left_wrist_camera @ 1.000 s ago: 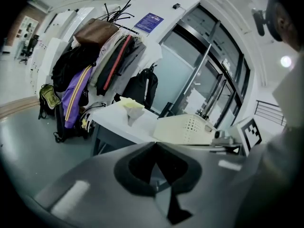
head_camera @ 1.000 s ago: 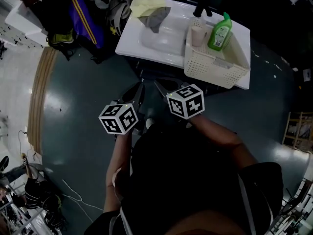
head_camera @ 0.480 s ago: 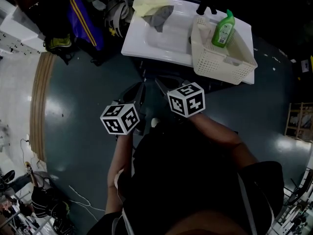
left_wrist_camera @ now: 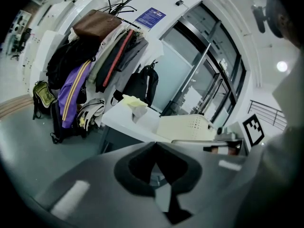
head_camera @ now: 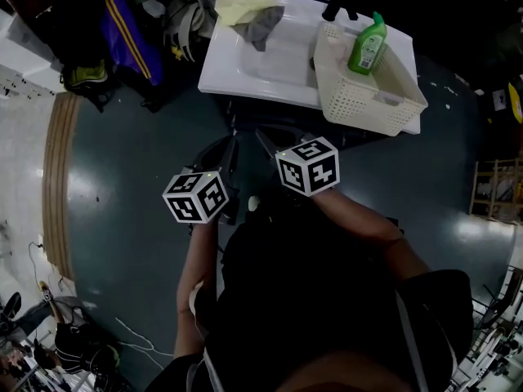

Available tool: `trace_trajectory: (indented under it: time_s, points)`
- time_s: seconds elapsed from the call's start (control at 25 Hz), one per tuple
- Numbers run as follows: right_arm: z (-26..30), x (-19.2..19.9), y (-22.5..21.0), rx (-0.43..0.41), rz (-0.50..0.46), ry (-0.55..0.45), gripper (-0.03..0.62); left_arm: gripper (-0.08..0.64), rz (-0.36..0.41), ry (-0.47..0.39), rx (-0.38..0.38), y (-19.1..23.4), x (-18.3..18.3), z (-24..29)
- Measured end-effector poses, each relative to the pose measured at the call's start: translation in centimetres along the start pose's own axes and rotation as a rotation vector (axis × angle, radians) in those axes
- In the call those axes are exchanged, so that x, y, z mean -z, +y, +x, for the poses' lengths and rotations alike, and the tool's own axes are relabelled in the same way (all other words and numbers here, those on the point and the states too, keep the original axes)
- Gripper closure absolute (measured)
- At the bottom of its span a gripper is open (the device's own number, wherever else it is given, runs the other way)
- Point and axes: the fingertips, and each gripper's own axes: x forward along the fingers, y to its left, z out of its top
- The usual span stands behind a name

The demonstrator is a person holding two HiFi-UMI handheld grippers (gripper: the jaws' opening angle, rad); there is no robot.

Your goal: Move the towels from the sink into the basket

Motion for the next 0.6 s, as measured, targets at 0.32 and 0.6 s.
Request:
trace_trajectory:
  time_s: [0.32,0.6]
  points:
    - [0.9,-3.0,-1.8,0.009,0.000,-0.040,0.594,0.552,0.015,-0.006,0.011,-1.1,-2.0,2.7]
    - [2.1,-5.1,-2.4,-0.027,-0.058,-0.039,0.594,0.552,0.017,-0.017,0.005,-1.3,-3.9,5.4]
